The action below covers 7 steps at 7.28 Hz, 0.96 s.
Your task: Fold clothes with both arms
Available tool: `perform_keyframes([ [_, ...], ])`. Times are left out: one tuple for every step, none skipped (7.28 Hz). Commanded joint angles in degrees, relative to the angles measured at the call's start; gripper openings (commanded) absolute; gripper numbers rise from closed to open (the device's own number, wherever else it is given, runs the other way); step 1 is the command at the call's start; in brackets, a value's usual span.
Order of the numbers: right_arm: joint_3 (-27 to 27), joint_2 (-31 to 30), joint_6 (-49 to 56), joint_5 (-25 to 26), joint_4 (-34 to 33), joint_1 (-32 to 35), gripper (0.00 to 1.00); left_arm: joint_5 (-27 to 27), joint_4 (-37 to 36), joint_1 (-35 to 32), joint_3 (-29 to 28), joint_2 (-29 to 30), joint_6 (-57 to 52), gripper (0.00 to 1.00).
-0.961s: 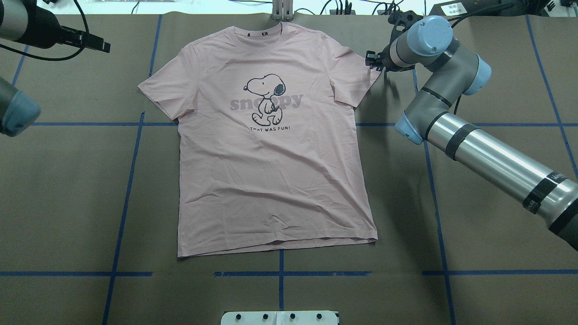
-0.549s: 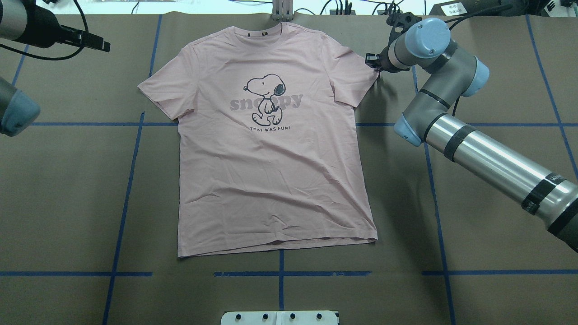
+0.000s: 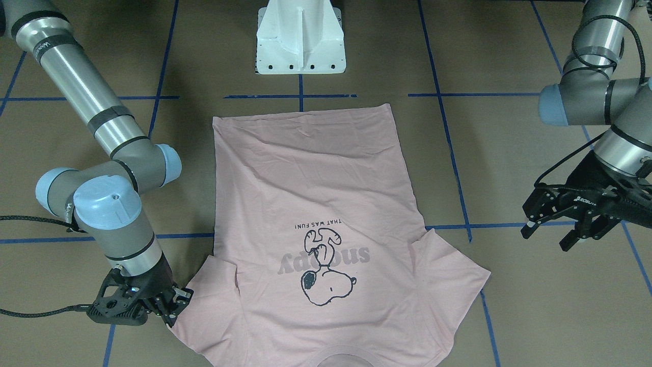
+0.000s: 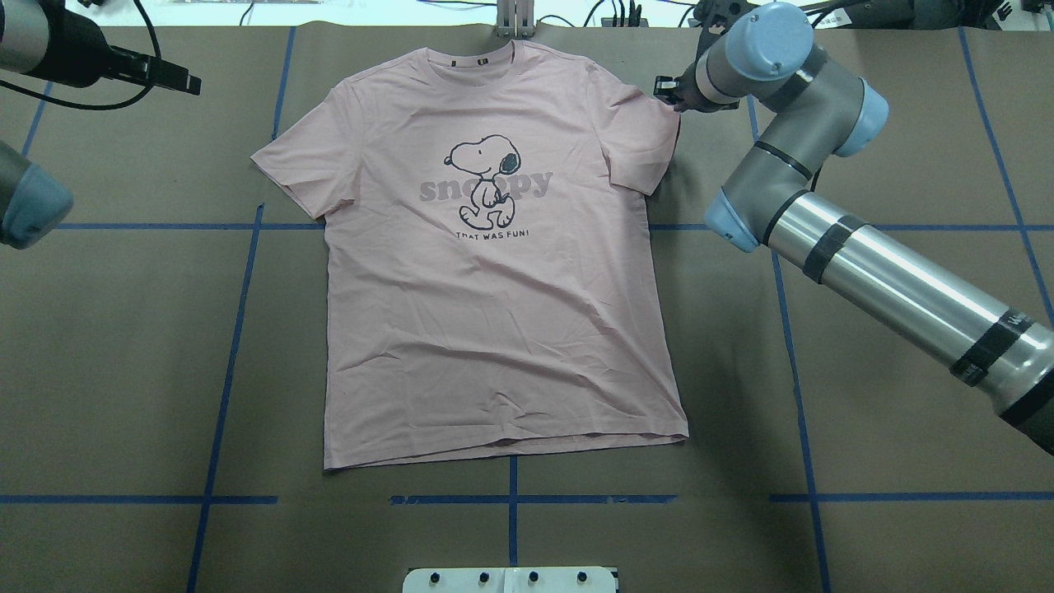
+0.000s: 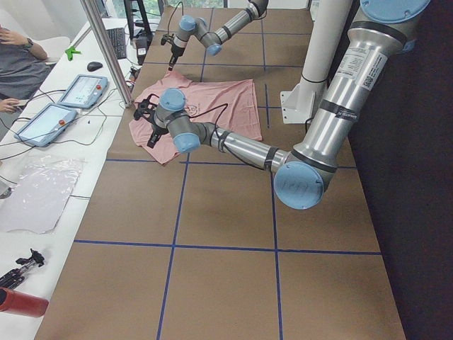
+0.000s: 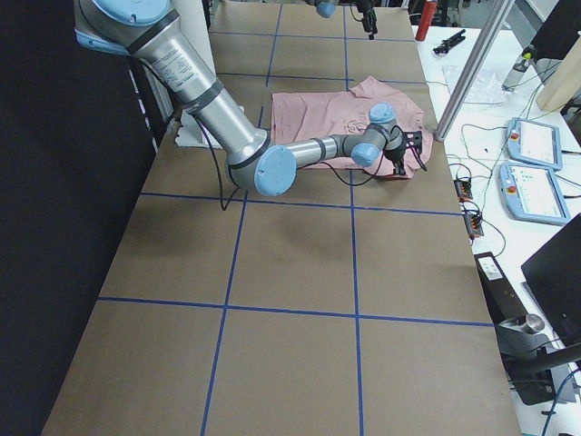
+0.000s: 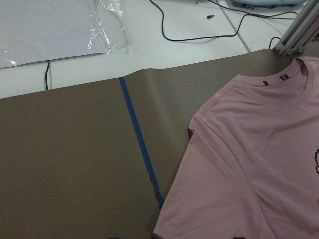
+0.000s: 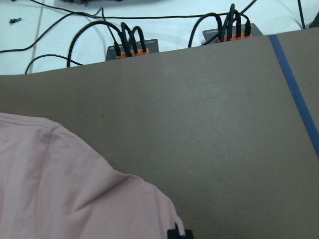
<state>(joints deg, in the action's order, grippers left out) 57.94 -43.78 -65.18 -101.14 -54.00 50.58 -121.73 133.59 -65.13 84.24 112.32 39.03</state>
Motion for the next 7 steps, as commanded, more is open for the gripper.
perform_keyframes([
  [4.2,7.2,-5.1,6.6,-15.8,-3.5,0.0,0.0,0.0,0.0,-0.1,0.0,0.0,0.83],
  [2.8,9.7,-10.8,11.4,-17.2,-6.9,0.0,0.0,0.0,0.0,-0.1,0.0,0.0,0.84],
  [-0.5,12.8,-12.3,14.4,-17.1,-9.2,0.0,0.0,0.0,0.0,0.0,0.0,0.0,0.85],
  [-3.8,14.9,-13.6,17.4,-16.9,-10.7,0.0,0.0,0.0,0.0,0.0,0.1,0.0,0.88],
  [-3.9,15.1,-13.8,17.6,-16.8,-11.4,0.0,0.0,0.0,0.0,0.1,0.0,0.0,0.89],
  [-3.9,15.2,-15.5,17.8,-16.8,-11.6,0.68,0.1,0.0,0.0,0.1,0.0,0.0,0.91],
  [-3.9,15.2,-15.3,17.8,-16.8,-11.6,1.0,0.1,0.0,0.0,0.1,0.1,0.0,0.93],
])
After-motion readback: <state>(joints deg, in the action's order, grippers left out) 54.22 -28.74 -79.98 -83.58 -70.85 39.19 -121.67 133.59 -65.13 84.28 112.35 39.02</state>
